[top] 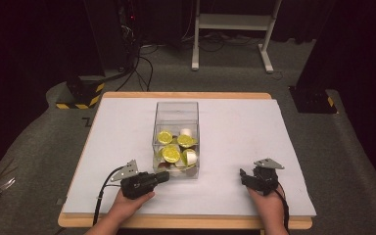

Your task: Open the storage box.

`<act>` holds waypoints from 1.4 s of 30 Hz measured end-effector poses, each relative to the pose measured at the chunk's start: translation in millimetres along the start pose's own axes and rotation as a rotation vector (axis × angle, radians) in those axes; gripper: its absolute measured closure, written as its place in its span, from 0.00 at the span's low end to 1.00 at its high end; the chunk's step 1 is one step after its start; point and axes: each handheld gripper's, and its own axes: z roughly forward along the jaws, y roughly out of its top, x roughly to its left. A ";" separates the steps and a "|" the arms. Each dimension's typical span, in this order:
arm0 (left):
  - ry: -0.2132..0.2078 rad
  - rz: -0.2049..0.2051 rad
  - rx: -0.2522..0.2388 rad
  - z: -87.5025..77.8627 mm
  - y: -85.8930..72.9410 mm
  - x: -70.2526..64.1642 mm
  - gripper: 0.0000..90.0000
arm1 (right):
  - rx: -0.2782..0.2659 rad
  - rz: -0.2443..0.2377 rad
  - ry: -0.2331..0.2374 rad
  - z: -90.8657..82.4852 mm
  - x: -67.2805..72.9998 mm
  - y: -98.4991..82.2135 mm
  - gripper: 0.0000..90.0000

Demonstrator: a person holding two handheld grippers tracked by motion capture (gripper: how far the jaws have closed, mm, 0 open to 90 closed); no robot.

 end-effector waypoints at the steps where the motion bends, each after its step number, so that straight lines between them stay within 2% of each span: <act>1: -0.002 -0.001 0.001 -0.4 -0.2 -0.6 0.95 | 0.000 -0.001 0.000 0.0 0.0 0.0 0.31; 15: -0.024 0.012 0.004 -1.1 -7.0 -10.6 0.96 | 0.001 0.000 0.000 -0.1 0.2 0.0 0.31; 42: -0.025 0.004 0.009 -9.1 -11.7 -13.9 0.96 | 0.000 -0.001 -0.001 0.0 0.0 0.0 0.31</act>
